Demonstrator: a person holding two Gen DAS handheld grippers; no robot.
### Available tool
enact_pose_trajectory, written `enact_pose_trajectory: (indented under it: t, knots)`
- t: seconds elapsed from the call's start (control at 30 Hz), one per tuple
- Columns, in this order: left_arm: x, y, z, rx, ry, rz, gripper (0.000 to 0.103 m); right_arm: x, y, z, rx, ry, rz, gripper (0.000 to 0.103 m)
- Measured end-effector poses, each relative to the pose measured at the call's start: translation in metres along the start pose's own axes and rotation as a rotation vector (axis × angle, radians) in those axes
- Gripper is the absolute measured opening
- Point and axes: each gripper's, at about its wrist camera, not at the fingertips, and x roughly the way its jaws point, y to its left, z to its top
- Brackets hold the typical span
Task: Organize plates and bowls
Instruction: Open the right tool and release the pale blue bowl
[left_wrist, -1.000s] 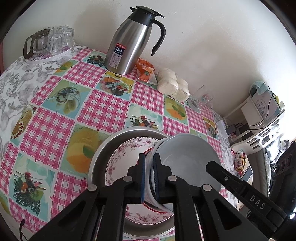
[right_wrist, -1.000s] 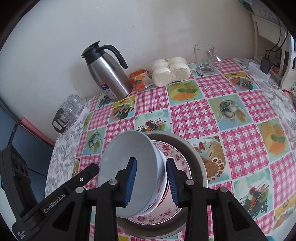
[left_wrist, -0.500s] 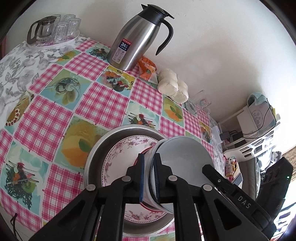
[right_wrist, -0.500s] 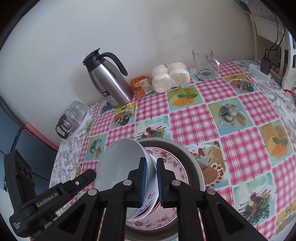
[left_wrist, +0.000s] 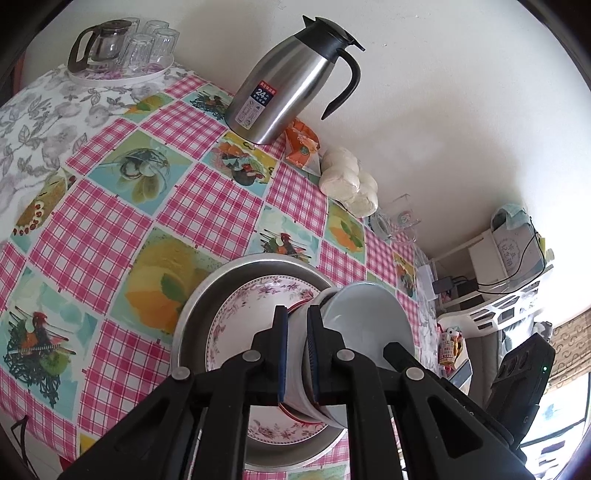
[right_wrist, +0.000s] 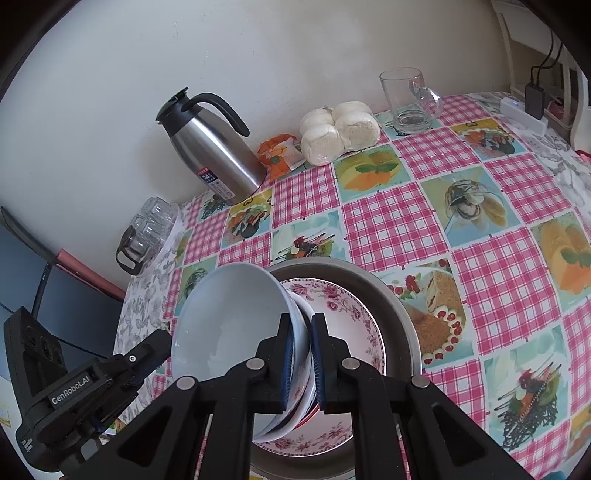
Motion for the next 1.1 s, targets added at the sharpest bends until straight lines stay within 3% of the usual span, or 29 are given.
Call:
enact_pose_trajectory:
  t: [0.5, 0.57, 0.6, 0.67, 0.73, 0.8, 0.9, 1.0, 1.1]
  knots:
    - [-0.001, -0.004, -0.001, 0.031, -0.001, 0.040, 0.012, -0.002, 0.009, -0.002, -0.063, 0.008, -0.054, 0.014]
    - [-0.003, -0.005, 0.000, 0.043, -0.012, 0.063, 0.024, -0.007, 0.011, -0.002, -0.083, -0.001, -0.066, 0.014]
    - [-0.005, -0.006, 0.000, 0.050, -0.020, 0.076, 0.035, -0.009, 0.013, -0.002, -0.093, -0.008, -0.072, 0.015]
    - [-0.008, -0.007, 0.000, 0.061, -0.034, 0.105, 0.047, -0.015, 0.015, -0.001, -0.105, -0.024, -0.084, 0.026]
    - [-0.010, -0.008, -0.001, 0.069, -0.041, 0.135, 0.057, -0.020, 0.017, -0.001, -0.122, -0.041, -0.103, 0.047]
    - [-0.011, -0.007, -0.002, 0.081, -0.050, 0.172, 0.067, -0.023, 0.020, -0.002, -0.142, -0.052, -0.116, 0.049]
    - [-0.013, -0.006, -0.005, 0.096, -0.068, 0.230, 0.085, -0.026, 0.022, -0.004, -0.162, -0.056, -0.120, 0.064]
    - [-0.014, -0.004, -0.010, 0.116, -0.083, 0.281, 0.087, -0.028, 0.023, -0.008, -0.189, -0.064, -0.135, 0.075]
    - [-0.015, -0.001, -0.015, 0.122, -0.088, 0.322, 0.097, -0.029, 0.022, -0.013, -0.216, -0.069, -0.144, 0.084]
